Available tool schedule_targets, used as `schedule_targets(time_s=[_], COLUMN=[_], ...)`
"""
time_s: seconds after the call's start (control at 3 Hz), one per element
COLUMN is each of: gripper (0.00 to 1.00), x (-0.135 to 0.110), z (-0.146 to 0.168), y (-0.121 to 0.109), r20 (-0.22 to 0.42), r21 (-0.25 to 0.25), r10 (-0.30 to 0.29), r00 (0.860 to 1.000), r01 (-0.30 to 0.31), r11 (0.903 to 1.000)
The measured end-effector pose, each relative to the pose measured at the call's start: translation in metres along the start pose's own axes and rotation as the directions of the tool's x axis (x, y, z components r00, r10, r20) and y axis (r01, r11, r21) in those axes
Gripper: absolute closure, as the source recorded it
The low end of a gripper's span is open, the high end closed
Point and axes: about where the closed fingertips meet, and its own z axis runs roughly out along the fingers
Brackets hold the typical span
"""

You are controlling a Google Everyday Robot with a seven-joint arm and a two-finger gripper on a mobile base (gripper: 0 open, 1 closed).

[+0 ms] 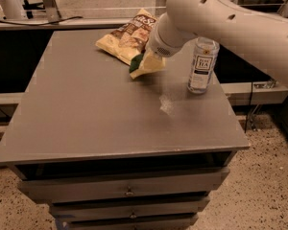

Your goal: Move sponge near brown chip bag

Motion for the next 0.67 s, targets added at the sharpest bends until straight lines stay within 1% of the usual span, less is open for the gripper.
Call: schedule_targets(time_s=[0.33, 0.67], gripper=[0.82, 0.59], x=[0.0018, 0.0030], z=[0.0080, 0.0105], y=[-0.0034, -0.0035], r20=[0.002, 0.003], r21=[0.006, 0.010], r10=[0.015, 0.026], r00=[1.000, 1.000], r01=[-0.015, -0.026], r11=[0.9999, 0.9996])
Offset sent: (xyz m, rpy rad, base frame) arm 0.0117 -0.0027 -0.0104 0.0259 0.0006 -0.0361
